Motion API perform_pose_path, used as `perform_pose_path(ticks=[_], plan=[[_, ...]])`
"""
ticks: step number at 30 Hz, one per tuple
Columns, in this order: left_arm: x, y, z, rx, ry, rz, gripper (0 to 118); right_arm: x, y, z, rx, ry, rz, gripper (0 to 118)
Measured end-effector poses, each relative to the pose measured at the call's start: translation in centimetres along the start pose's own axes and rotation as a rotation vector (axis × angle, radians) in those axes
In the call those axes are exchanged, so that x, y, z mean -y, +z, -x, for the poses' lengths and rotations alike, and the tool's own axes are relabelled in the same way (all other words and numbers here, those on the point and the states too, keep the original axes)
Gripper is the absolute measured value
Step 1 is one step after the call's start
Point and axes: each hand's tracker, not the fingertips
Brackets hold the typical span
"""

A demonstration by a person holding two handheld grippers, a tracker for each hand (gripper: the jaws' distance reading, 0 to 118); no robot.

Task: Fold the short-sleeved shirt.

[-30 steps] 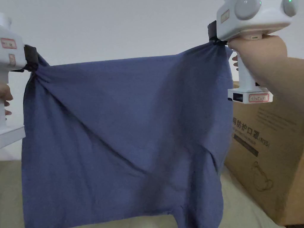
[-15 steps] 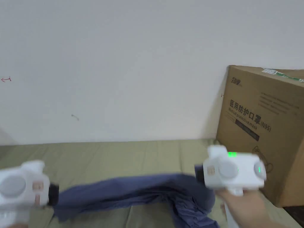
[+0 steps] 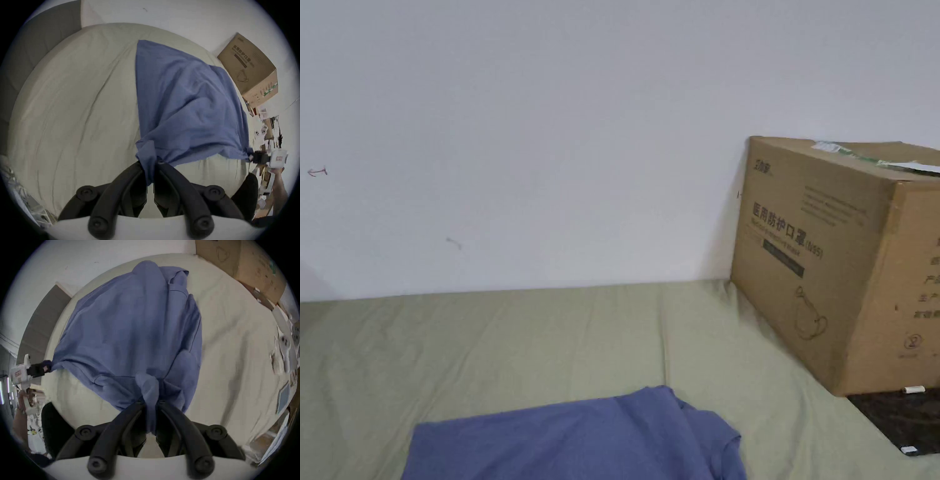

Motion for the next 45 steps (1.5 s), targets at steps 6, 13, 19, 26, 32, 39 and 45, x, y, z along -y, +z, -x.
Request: perform_pose_path(ticks=[6,13,19,26,32,39,45], plan=[[2.6,3.7,2.8,0.001,0.187,-0.059,5,5.0,0.3,2.1,-0.064,0.001,0.157,7],[2.6,3.9,3.3,0.017,0.221,-0.059,10,5.4,-0.5,1.7,-0.053,-0.162,0.073,8],[2.6,5.0,2.0,0.069,0.199,-0.116,106,5.3,1.6,1.2,-0.125,-0.311,-0.101,104],[1.2,9.3,-1.7,0.189,0.116,-0.366,107,2.5,8.1,2.1,-0.113,-0.3,-0.446,117],[-0.8,11.8,-5.7,0.242,0.039,-0.466,46,0.0,11.8,4.2,-0.151,-0.154,-0.675,46],[-8.4,8.4,-6.3,0.211,0.006,-0.406,0,-4.4,10.0,4.4,-0.15,-0.123,-0.672,1],[-23.0,-1.8,-2.6,0.127,0.024,-0.179,6,-8.0,6.2,2.8,-0.101,-0.128,-0.583,1]])
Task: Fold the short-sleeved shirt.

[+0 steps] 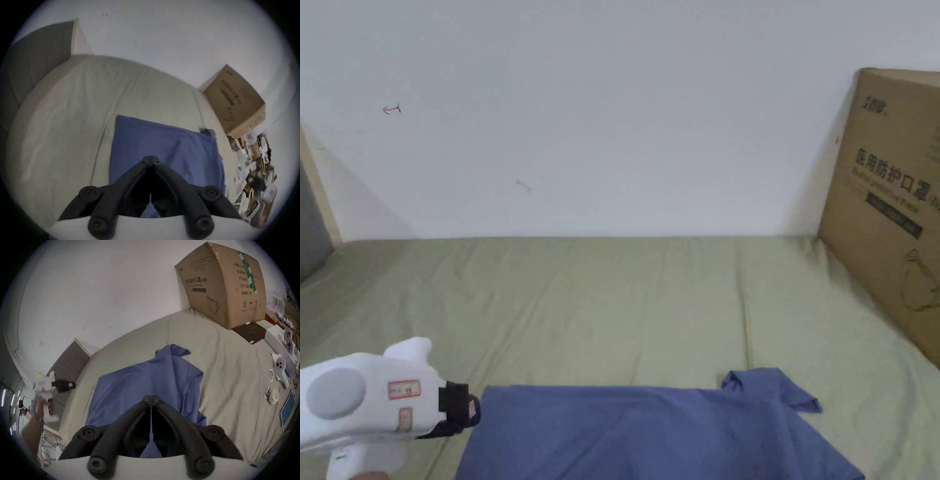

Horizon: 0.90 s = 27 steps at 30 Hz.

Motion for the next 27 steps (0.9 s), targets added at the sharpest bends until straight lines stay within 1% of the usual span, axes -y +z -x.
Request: perform_pose_path(ticks=[1,2,3,4,5,6,7,8,10,12,14,15,16,17,18,19,20,21,22,23,24,25,26,27], plan=[[-1.6,-2.1,0.7,-0.035,-0.003,0.019,32,-0.2,-0.8,-0.3,0.003,-0.002,0.017,1],[-2.9,-3.8,1.2,-0.055,-0.017,0.033,32,-0.4,-1.5,-0.6,0.004,-0.004,0.032,1],[-4.2,-5.9,1.9,-0.079,-0.024,0.058,46,-0.5,-2.3,-1.0,0.004,-0.004,0.046,1],[-5.1,-7.9,2.5,-0.096,-0.037,0.108,91,-0.5,-2.8,-1.4,-0.001,-0.004,0.047,1],[-5.6,-9.4,3.0,-0.097,-0.032,0.127,113,-0.6,-3.2,-1.7,-0.015,-0.009,0.043,1],[-6.1,-10.7,3.5,-0.111,-0.029,0.105,112,-0.6,-3.5,-1.9,-0.027,-0.018,0.031,0],[-6.3,-12.3,4.0,-0.156,-0.023,0.118,109,-0.7,-3.8,-2.2,-0.03,-0.028,0.026,1],[-6.3,-13.6,4.3,-0.175,-0.032,0.128,109,-0.7,-4.1,-2.6,-0.037,-0.04,0.029,1],[-6.1,-16.3,4.6,-0.175,-0.071,0.153,109,-0.8,-4.9,-3.1,-0.041,-0.055,0.044,1],[-5.6,-18.6,4.5,-0.193,-0.134,0.19,109,-0.8,-5.7,-3.6,-0.018,-0.041,0.063,1],[-4.8,-19.8,3.8,-0.202,-0.194,0.227,113,-1.0,-6.4,-4.1,0.013,-0.01,0.08,1],[-4.6,-19.8,3.3,-0.23,-0.234,0.215,113,-1.2,-6.8,-4.3,0.027,0.0,0.084,1],[-4.4,-19.6,2.9,-0.256,-0.254,0.209,109,-1.3,-7.4,-4.4,0.037,0.006,0.087,1],[-4.4,-18.9,2.8,-0.244,-0.244,0.198,100,-1.8,-7.9,-4.7,0.043,0.013,0.087,1],[-4.6,-18.1,2.9,-0.24,-0.244,0.186,84,-2.4,-8.4,-4.9,0.046,0.02,0.087,0],[-4.6,-17.1,2.9,-0.241,-0.245,0.165,50,-3.2,-9.1,-5.1,0.052,0.028,0.087,1],[-4.8,-16.0,3.3,-0.22,-0.232,0.143,23,-4.1,-9.8,-5.3,0.058,0.037,0.082,1],[-5.0,-15.1,3.8,-0.195,-0.215,0.13,2,-5.1,-10.5,-5.5,0.06,0.039,0.077,1],[-5.0,-14.2,4.5,-0.171,-0.182,0.129,2,-6.2,-11.5,-5.7,0.059,0.037,0.076,1],[-4.9,-13.2,4.9,-0.139,-0.14,0.124,2,-7.4,-12.8,-6.0,0.056,0.034,0.081,6],[-4.7,-12.6,5.2,-0.148,-0.138,0.121,2,-8.6,-14.3,-6.4,0.056,0.031,0.094,27],[-4.3,-12.1,5.1,-0.162,-0.154,0.123,2,-9.7,-16.0,-6.7,0.066,0.03,0.134,75],[-4.0,-11.6,5.2,-0.205,-0.185,0.117,2,-10.7,-17.8,-6.9,0.119,0.02,0.192,102],[-3.9,-11.4,5.5,-0.211,-0.197,0.114,2,-11.4,-19.5,-7.0,0.165,0.015,0.228,105]])
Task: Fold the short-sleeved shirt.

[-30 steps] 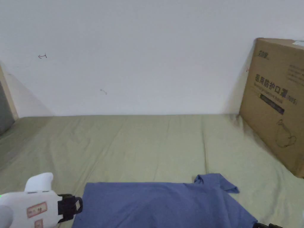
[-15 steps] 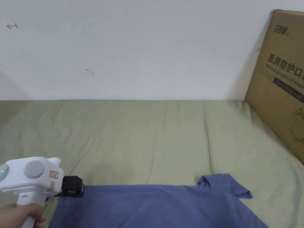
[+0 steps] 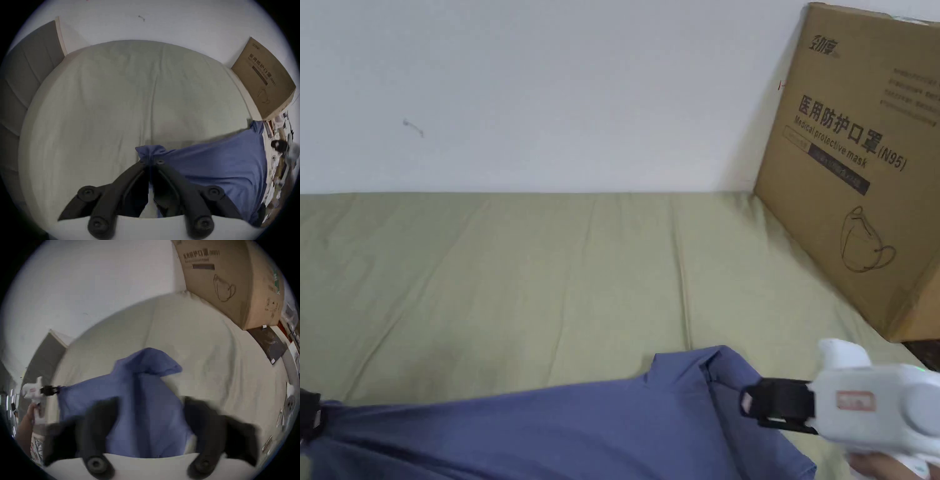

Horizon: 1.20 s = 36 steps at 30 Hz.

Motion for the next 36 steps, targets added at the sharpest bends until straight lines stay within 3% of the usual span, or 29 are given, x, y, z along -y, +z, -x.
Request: perform_pose_path(ticks=[2,3,5,9,12,14,15,20,27,29,36], plan=[[0.5,0.3,0.3,0.008,0.004,0.003,2,-1.6,-2.4,0.2,0.014,0.012,0.017,104],[0.6,0.2,0.4,0.006,0.008,0.013,2,-2.4,-3.9,0.8,0.047,0.095,0.055,104],[0.9,0.0,0.6,0.005,0.017,0.023,2,-2.8,-5.9,1.5,0.142,0.18,0.093,104],[1.2,-0.5,0.3,-0.003,0.01,0.04,2,-3.2,-8.9,2.3,0.18,0.209,0.186,100],[1.3,-0.3,0.1,-0.013,-0.009,0.036,2,-3.0,-9.3,3.5,0.226,0.271,0.19,61],[1.1,0.1,0.1,-0.013,-0.008,0.029,2,-2.9,-8.7,4.3,0.236,0.299,0.158,10],[1.1,0.6,0.1,-0.013,-0.003,0.02,2,-3.1,-8.4,4.5,0.217,0.296,0.158,4],[0.7,5.2,0.1,0.02,0.035,-0.068,2,-3.7,-2.1,3.5,0.116,0.238,0.041,4],[0.2,16.8,-1.6,0.047,-0.009,-0.232,2,-4.2,13.4,1.2,0.0,0.163,-0.148,4],[0.1,20.7,-2.4,0.037,-0.016,-0.292,2,-4.2,17.9,1.3,-0.055,0.17,-0.177,4],[-0.7,33.4,-4.4,0.041,-0.016,-0.47,2,-3.9,31.4,4.8,-0.09,0.25,-0.376,4]])
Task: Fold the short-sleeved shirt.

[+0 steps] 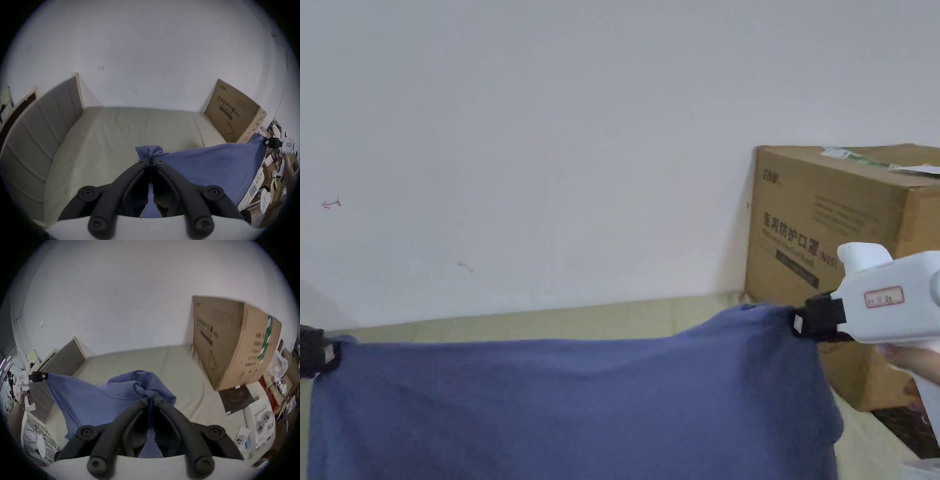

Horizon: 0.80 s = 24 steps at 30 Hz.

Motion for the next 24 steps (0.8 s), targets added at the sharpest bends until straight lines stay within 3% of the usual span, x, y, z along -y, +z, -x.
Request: perform_pose_path(ticks=[4,11,15,24], plan=[[-3.1,4.2,-0.9,0.005,0.004,-0.077,2,-3.9,4.1,1.4,0.012,0.024,-0.084,4],[-7.3,6.6,-1.6,-0.005,0.029,-0.204,2,-11.0,4.9,2.5,0.075,0.034,-0.194,4],[-10.1,4.8,-1.6,0.002,0.077,-0.248,2,-15.3,2.6,3.3,0.129,0.016,-0.258,4],[-16.7,-2.6,-2.5,-0.103,0.036,-0.354,2,-23.6,-5.0,5.8,0.255,0.094,-0.401,4]])
